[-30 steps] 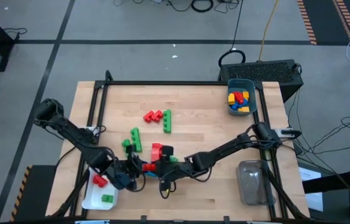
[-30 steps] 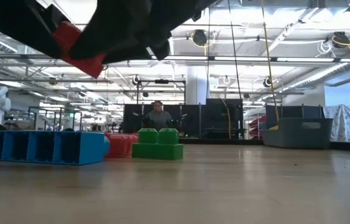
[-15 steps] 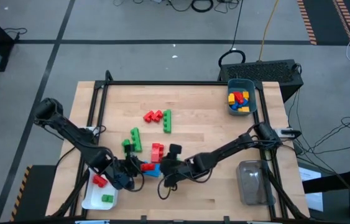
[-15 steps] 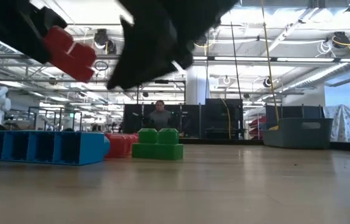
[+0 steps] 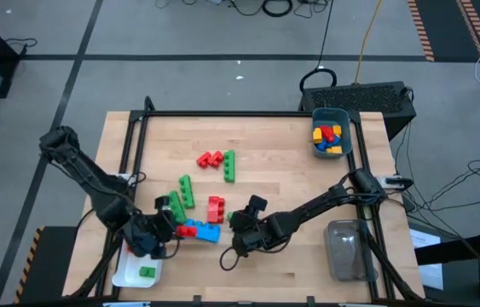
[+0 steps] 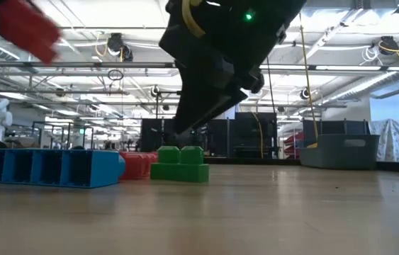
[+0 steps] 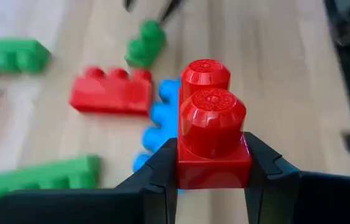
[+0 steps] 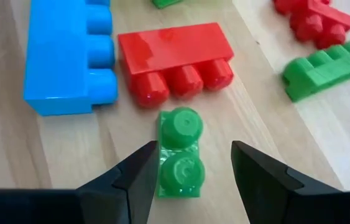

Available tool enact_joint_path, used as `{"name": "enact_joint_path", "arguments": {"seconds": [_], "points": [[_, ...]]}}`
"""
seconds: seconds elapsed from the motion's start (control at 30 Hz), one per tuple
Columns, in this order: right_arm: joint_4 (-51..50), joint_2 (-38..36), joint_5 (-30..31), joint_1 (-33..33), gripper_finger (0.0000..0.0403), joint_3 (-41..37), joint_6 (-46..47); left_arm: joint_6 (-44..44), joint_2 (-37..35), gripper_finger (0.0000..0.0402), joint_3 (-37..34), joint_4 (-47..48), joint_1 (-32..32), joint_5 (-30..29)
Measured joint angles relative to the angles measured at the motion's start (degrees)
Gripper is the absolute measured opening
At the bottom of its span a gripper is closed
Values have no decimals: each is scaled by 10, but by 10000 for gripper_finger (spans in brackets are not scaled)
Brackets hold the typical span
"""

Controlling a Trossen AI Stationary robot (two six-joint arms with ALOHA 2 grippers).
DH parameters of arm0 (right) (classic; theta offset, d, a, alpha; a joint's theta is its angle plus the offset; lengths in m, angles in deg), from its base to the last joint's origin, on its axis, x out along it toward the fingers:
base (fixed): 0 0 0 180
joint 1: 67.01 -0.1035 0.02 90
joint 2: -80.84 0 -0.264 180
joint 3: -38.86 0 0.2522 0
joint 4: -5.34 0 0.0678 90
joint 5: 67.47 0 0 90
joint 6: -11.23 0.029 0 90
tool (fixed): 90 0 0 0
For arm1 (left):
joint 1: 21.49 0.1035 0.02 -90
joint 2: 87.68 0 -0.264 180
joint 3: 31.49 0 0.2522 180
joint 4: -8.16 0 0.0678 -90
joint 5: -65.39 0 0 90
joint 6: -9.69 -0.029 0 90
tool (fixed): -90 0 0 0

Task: Sort blocks by size
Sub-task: Put the two stud red game piece into the white bin

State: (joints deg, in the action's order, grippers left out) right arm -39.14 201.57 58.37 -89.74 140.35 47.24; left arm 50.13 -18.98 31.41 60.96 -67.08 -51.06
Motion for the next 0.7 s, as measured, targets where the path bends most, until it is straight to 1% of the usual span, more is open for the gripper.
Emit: {"name": "enact_joint_path", "arguments": {"seconds": [0.17,0.37,0.53,0.7], "points": [[-18,0,5,0,190,-2,32,76,-25,89,0,52,-44,71],[19,0,-1,0,190,-36,49,165,-41,89,0,97,-93,134],[64,1,-18,3,190,-75,58,192,-48,89,0,102,-117,154],[93,1,-32,3,190,-87,53,193,-49,89,20,120,-131,165]]}}
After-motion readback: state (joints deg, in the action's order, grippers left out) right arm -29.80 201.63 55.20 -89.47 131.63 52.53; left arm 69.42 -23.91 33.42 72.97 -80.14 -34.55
